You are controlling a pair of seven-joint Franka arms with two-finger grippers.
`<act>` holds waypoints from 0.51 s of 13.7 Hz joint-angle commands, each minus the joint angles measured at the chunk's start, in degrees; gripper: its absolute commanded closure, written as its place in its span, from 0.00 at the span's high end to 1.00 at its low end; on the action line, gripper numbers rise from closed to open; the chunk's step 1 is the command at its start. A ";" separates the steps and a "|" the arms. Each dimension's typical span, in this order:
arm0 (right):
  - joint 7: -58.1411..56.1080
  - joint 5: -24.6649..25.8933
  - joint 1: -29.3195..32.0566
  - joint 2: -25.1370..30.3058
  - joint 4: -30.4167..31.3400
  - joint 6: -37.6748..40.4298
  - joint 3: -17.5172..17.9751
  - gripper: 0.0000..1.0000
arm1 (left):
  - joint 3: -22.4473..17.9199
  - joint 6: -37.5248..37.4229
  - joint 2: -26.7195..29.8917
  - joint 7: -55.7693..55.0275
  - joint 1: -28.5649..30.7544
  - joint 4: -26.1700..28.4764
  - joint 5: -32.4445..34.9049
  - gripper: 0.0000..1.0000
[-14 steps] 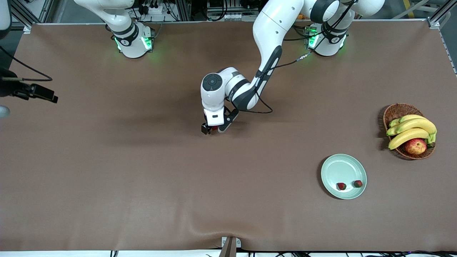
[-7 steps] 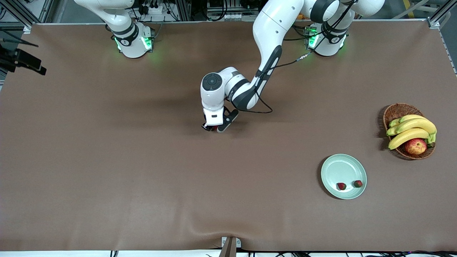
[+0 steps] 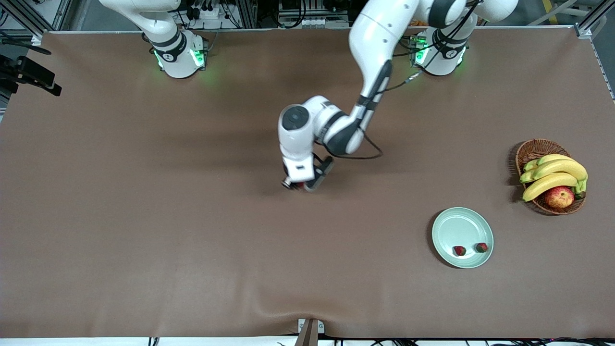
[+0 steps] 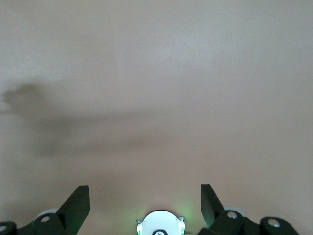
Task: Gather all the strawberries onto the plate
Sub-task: 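Carry the strawberry to the plate and open the left gripper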
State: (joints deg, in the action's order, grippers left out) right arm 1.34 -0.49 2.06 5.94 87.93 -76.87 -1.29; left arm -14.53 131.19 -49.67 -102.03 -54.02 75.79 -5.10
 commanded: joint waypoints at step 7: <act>-0.47 0.32 -1.88 -0.06 -2.07 1.72 -0.12 1.00 | -6.65 -6.39 1.68 2.96 20.60 2.34 2.55 0.00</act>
State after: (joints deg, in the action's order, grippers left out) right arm 1.28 -0.49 0.93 5.94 87.16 -76.39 -1.28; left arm -21.50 125.89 -48.20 -99.77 -35.34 77.50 -3.70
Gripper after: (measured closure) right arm 0.000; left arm 0.674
